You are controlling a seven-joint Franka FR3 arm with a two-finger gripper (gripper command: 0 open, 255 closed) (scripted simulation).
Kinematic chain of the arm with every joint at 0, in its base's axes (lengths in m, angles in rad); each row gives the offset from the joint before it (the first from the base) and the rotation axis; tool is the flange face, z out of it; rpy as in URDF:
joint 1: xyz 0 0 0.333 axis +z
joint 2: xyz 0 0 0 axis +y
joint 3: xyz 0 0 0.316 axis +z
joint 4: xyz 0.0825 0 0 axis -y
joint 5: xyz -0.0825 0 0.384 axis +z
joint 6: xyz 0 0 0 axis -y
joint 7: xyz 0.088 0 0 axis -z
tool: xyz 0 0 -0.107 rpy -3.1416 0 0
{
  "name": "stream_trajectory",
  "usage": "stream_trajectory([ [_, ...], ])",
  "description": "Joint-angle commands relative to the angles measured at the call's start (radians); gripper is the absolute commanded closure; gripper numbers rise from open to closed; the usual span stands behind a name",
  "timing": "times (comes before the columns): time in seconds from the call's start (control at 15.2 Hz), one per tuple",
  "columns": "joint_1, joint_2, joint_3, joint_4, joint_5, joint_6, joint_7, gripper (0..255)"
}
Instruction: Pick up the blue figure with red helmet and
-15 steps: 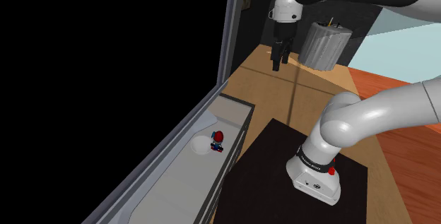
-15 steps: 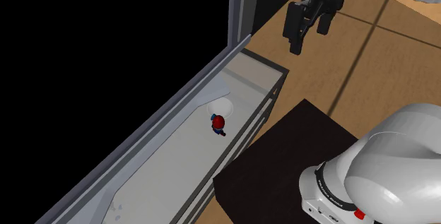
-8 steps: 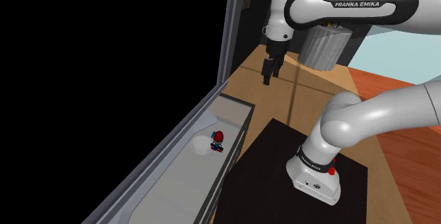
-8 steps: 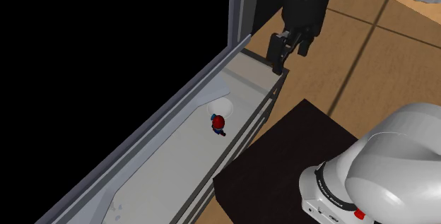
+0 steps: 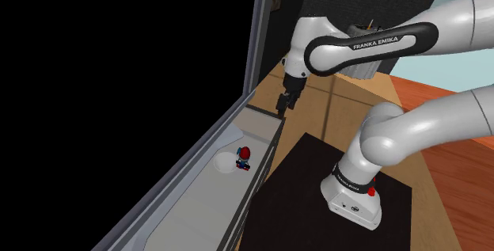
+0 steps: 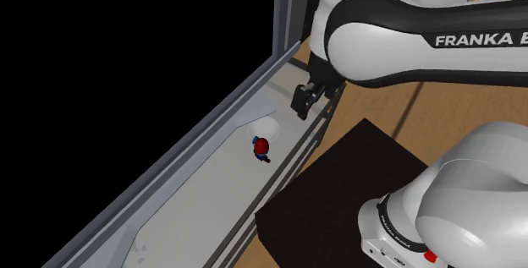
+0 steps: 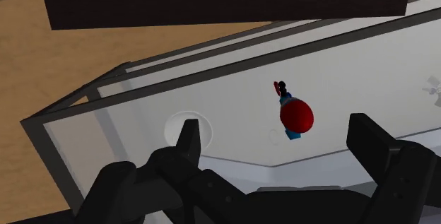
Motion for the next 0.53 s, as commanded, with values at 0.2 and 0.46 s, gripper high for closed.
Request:
stream_trajectory([
  [0.2,0.043,0.126,0.016,-0.095,0.048,0.299,0.011,0],
  [0.46,0.094,0.303,0.024,-0.128,0.103,0.567,0.007,0],
])
